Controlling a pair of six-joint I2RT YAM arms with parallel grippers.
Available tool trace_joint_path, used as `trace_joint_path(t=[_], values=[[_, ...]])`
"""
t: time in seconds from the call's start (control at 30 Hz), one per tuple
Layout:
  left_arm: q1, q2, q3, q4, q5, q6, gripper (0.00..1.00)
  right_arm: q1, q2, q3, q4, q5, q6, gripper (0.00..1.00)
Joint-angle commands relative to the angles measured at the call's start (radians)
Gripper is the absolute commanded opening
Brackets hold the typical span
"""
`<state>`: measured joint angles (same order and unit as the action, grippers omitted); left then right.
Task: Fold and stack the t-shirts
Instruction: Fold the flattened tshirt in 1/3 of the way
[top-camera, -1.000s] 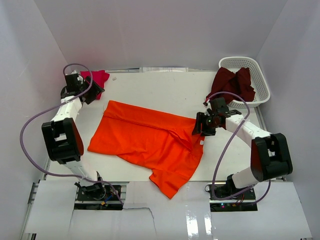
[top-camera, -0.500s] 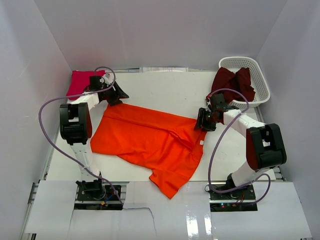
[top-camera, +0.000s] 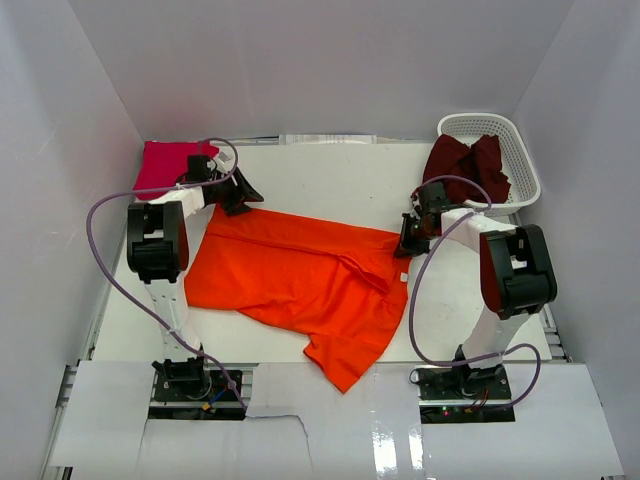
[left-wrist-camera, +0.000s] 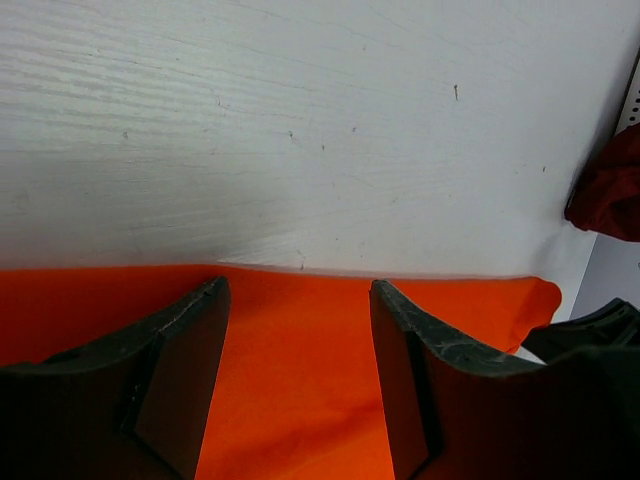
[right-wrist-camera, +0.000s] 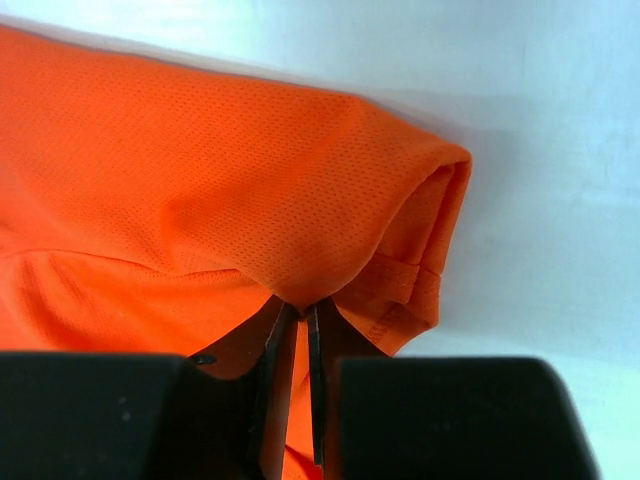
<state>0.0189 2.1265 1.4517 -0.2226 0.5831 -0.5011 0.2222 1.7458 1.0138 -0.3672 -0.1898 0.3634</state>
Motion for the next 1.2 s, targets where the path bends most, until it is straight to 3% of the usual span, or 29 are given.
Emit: trace_joint_path(t=[0.0, 0.5, 0.7, 0.83, 1.17], values=[[0.006, 0.007, 0.003, 0.022, -0.002, 0.007, 0.68, -0.011, 0.07, 0.06, 0.014, 0.024, -0.009, 0.13], [0.009, 0.062, 0.088, -0.043, -0.114, 0.007, 0.68, -0.058, 0.353, 0.492, -0.114, 0.035, -0.066, 0.13], [0.021, 0.038, 0.105, -0.075, -0.131, 0.004, 0.68, -0.08, 0.409, 0.583, -0.127, 0.035, -0.086, 0.14], [0.024, -0.009, 0.113, -0.095, -0.134, 0.01, 0.69, -0.086, 0.402, 0.605, -0.144, 0.047, -0.098, 0.24], [0.024, -0.121, 0.26, -0.204, -0.16, -0.002, 0.7, -0.086, 0.262, 0.569, -0.151, 0.093, -0.107, 0.3]])
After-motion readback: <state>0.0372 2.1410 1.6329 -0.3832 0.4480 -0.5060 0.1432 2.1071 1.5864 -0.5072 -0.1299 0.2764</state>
